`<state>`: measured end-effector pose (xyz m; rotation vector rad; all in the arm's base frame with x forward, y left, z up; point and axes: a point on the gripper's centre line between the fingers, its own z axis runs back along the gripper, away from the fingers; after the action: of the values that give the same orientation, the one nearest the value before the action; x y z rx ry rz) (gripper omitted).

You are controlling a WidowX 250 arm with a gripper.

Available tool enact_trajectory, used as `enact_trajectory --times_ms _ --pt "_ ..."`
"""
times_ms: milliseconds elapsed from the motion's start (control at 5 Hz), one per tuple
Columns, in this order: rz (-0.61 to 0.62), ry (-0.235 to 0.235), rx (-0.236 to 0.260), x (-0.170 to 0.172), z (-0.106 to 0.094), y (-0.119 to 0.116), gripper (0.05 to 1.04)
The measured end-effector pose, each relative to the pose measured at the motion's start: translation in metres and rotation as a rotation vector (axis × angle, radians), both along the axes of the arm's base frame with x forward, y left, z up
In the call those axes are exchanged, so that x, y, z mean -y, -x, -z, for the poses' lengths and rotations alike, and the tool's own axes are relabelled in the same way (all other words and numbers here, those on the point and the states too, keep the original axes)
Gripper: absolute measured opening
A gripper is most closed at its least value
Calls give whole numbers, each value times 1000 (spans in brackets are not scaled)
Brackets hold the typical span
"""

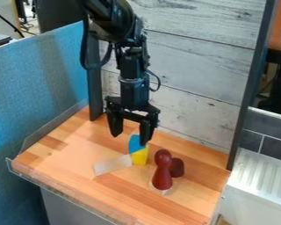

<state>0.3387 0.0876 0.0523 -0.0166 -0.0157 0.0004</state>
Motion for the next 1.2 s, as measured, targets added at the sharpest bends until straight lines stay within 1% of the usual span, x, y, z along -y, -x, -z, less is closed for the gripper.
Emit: enact_trajectory --times_ms 200,400,800,1000,1200 --pt "38 -11 29 21 -6 1 1001" --pt "44 -13 28 29 -2 5 1001" --pt "55 -39 56 43 1 -3 1001" --pt "49 -48 31 50 14 -5 1001" --pt "31 -63 21 51 23 -15 1001"
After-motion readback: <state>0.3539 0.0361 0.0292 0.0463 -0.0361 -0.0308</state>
